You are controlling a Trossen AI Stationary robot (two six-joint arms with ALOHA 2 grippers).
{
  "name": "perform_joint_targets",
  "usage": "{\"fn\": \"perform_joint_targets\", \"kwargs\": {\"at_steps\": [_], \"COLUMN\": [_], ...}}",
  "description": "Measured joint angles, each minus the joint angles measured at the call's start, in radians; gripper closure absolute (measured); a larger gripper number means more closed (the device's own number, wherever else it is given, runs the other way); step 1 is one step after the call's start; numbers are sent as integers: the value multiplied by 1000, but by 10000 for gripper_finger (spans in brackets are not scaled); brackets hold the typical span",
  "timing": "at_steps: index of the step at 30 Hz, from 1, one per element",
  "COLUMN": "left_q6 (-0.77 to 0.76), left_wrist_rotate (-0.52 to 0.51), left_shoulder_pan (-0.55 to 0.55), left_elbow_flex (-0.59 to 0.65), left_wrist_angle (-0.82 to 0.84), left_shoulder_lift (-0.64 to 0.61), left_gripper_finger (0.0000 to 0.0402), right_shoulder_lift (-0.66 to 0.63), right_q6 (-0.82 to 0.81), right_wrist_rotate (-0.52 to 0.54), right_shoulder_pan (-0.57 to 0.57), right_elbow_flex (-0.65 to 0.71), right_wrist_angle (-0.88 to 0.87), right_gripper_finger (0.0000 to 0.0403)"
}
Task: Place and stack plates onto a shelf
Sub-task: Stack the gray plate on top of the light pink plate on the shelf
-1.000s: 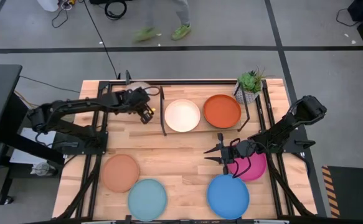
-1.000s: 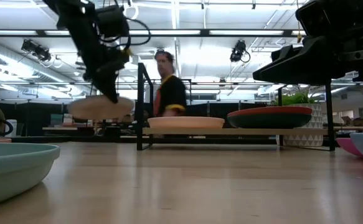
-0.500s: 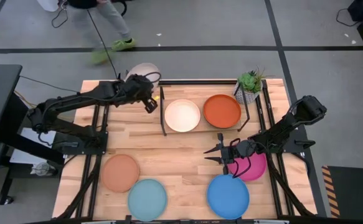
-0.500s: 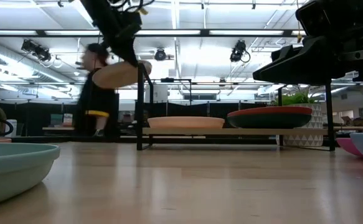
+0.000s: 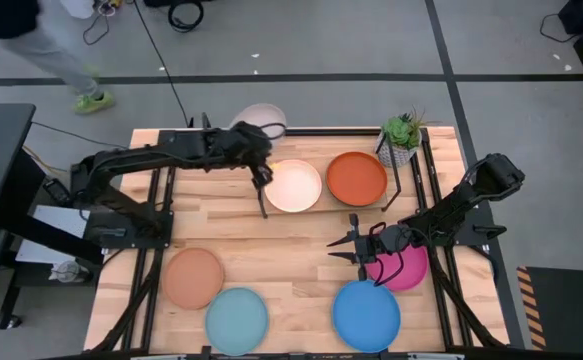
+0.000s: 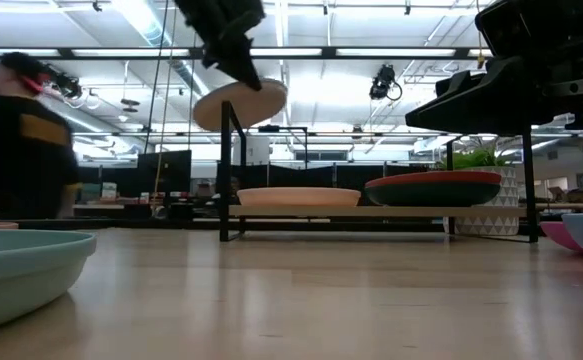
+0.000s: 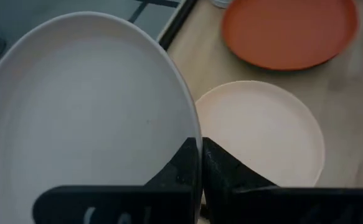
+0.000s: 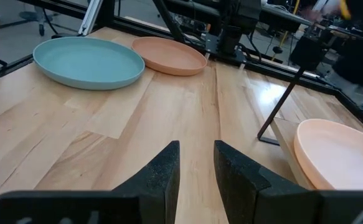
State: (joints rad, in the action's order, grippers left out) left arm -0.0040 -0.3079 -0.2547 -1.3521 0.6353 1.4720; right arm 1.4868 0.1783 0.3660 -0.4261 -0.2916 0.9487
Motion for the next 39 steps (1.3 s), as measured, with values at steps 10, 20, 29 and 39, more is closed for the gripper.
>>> {"fn": "perform_joint_targets", "kwargs": {"at_steps": [10,20,29,39], "left_q6": [43,16,16,-11], "left_wrist_rotate": [0,-1,0,-1], "left_shoulder_pan": [86,161,223,260], "left_elbow_flex": [-212,-280,-280,-280], "left_wrist_angle": [76,82,74,69], "left_shoulder_lift": [213,309,368,455], "left_gripper_finger": [389,389,389,389], "right_shoulder_lift": [0,0,0,0], "right_q6": [0,0,0,-3], "right_wrist_rotate": [1,6,6,6], "right_shoulder_pan": [0,0,0,0], "right_elbow_flex": [0,0,0,0], "right_wrist_angle": [-5,-8,-6,-16], "right_gripper_finger": [298,298,299,299]}}
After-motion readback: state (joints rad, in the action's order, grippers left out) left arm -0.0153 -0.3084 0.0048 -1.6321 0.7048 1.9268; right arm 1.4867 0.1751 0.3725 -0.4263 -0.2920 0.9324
